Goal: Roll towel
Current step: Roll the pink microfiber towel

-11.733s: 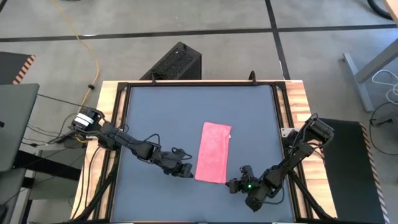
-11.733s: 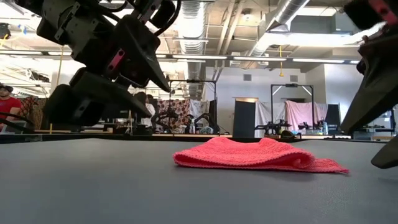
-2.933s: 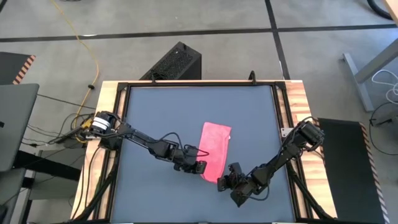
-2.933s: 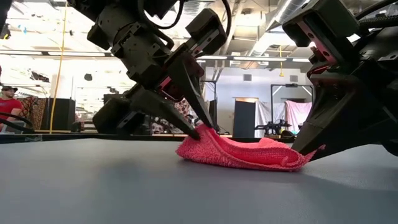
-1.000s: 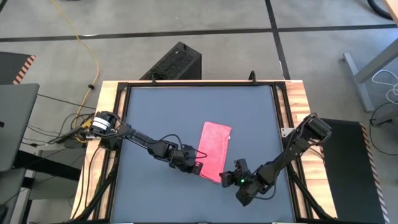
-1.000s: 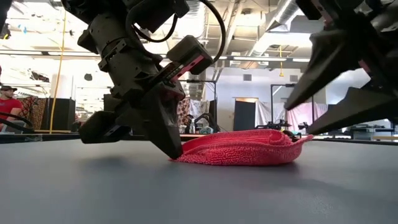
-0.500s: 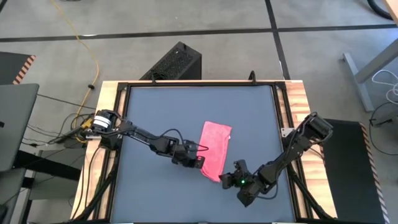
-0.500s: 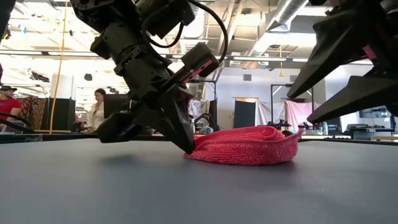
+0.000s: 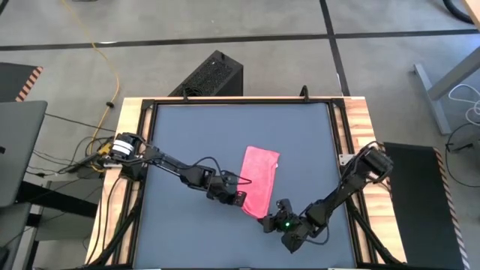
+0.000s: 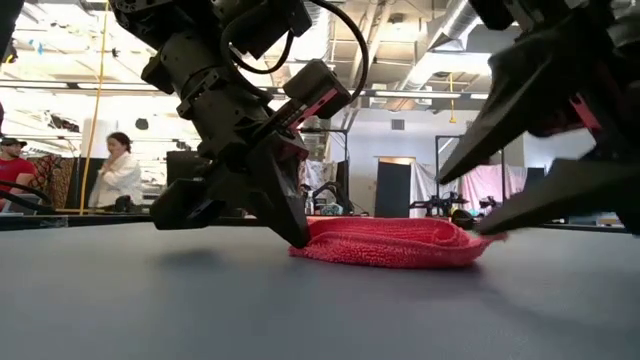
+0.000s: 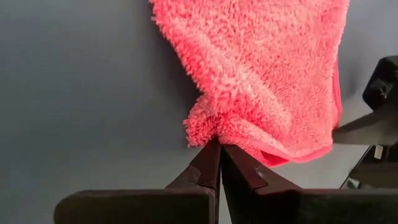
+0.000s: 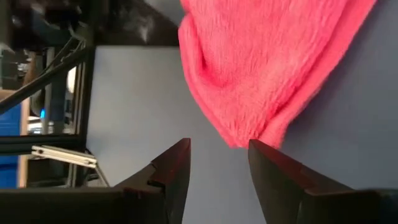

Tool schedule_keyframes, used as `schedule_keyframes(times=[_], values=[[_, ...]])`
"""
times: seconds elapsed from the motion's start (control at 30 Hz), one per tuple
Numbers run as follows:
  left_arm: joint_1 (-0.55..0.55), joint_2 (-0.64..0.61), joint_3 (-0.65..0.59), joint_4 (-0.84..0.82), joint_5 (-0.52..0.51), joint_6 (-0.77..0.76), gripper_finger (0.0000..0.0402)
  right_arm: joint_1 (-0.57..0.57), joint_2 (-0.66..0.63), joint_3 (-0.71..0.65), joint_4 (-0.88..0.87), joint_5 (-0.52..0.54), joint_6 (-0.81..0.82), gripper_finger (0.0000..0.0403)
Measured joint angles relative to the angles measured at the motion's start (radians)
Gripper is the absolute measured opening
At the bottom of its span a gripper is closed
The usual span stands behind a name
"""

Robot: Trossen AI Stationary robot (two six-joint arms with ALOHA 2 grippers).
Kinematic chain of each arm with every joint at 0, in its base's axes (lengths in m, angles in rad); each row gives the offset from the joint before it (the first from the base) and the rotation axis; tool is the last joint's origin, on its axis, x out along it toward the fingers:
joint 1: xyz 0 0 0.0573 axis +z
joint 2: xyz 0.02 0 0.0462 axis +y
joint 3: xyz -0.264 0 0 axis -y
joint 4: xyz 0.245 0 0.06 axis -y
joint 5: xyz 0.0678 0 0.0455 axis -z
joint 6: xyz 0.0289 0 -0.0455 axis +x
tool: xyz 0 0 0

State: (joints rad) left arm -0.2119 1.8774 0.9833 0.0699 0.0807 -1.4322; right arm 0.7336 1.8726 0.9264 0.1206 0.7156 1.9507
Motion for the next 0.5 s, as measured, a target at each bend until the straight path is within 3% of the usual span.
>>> schedule_keyframes(times=[0.5], values=[[0.003,0.0,0.0,-0.01,0.024,0.015,0.0,0.03,0.012,0.001,-0.013,-0.006,0.038,0.0189]])
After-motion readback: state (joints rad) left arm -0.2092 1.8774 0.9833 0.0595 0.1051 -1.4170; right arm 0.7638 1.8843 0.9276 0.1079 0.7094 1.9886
